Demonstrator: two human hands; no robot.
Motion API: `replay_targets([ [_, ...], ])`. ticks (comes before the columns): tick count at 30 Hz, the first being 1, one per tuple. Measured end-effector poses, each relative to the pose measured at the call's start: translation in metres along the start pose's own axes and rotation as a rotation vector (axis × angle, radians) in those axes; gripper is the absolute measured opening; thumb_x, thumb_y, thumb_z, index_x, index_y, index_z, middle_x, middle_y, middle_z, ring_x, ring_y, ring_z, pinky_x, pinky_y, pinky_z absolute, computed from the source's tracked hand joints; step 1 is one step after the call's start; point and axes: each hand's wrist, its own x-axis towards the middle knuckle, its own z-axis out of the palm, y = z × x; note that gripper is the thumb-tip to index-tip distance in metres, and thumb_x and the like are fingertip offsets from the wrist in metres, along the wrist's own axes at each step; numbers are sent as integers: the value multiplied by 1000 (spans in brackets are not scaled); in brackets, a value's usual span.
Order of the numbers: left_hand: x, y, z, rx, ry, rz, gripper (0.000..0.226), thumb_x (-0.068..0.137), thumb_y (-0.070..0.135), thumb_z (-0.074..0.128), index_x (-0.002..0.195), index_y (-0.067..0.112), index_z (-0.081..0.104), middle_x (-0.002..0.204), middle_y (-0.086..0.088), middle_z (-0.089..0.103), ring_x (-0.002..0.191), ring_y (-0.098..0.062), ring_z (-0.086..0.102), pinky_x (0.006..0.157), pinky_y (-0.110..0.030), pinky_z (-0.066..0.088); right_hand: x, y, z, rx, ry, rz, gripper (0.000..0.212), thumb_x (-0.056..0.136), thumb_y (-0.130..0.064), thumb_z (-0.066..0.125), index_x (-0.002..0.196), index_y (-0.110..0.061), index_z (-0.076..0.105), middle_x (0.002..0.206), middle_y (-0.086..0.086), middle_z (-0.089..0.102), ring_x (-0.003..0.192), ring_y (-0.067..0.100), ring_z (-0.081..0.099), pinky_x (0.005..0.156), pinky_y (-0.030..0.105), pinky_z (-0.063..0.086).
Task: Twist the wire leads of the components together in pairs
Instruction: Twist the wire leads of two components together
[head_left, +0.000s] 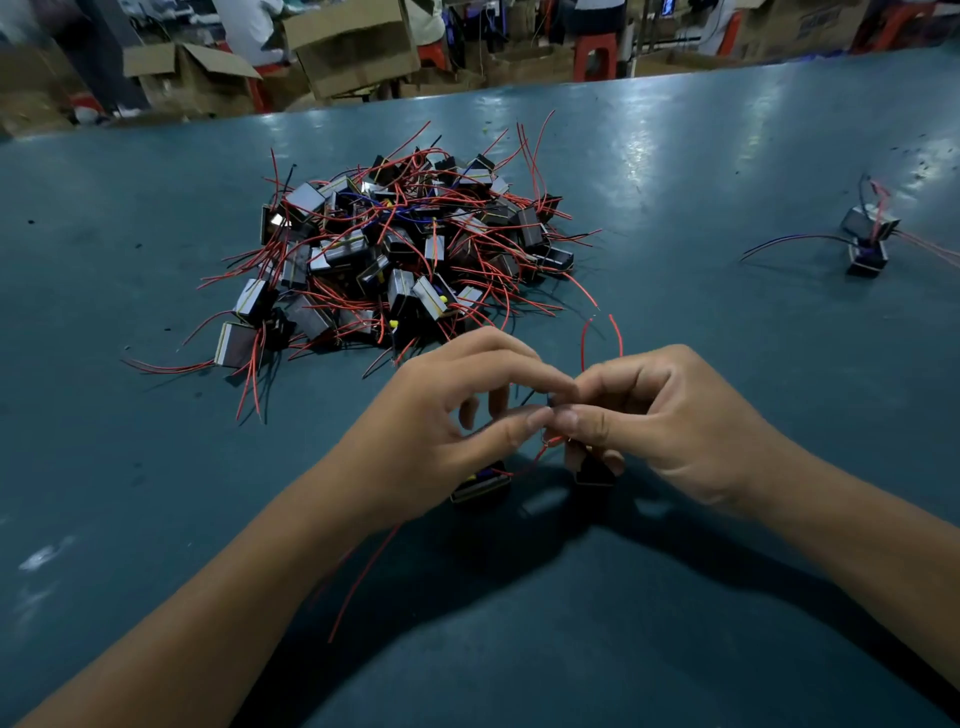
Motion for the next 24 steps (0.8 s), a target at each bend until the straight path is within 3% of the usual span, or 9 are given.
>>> replay_targets([
  [5,1,-2,-3,150,36,105,12,90,12,72,102,12,75,95,0,63,79,-15,59,74,-12,39,-1,-1,0,-8,-20,-9,9,79,-22,71,79,-15,76,64,6,69,56,12,60,49,21,46],
  [10,1,-2,-1,195,43,119,7,95,18,68,95,12,71,93,1,60,80,-19,58,70,-32,48,-1,0,2,-74,-13,-51,7,81,-21,72,80,-14,72,60,-2,67,51,4,59,48,18,45],
  [13,-2,-1,0,225,-8,50,8,99,31,56,99,25,60,96,13,53,82,-11,53,71,-24,42,-2,1,1,-127,-3,-85,6,84,-20,74,79,-16,73,60,-2,65,53,4,56,52,17,45],
  [16,-4,-1,0,196,-81,-13,15,100,39,50,98,25,53,95,14,50,84,-10,51,72,-16,35,-4,2,2,-224,7,-122,8,85,-23,72,82,-16,72,64,2,66,56,11,56,54,29,47],
  [19,-3,0,0,154,-130,-22,18,99,39,50,94,22,52,91,12,50,83,-8,49,73,-15,35,-5,2,3,-341,11,-175,6,86,-22,70,82,-18,72,67,8,66,60,28,58,56,45,48],
  [22,-3,2,-1,42,-144,-74,17,99,38,51,93,22,53,87,13,52,79,-8,50,71,-17,38,-5,2,3,-408,16,-228,6,87,-21,69,84,-18,73,68,5,66,61,27,60,59,46,47],
  [24,-4,2,-2,-24,-149,-112,13,98,37,53,96,25,55,86,13,54,74,-13,51,68,-29,44,-4,1,3,-464,25,-265,5,87,-20,69,84,-18,73,68,1,67,60,20,59,60,42,48],
])
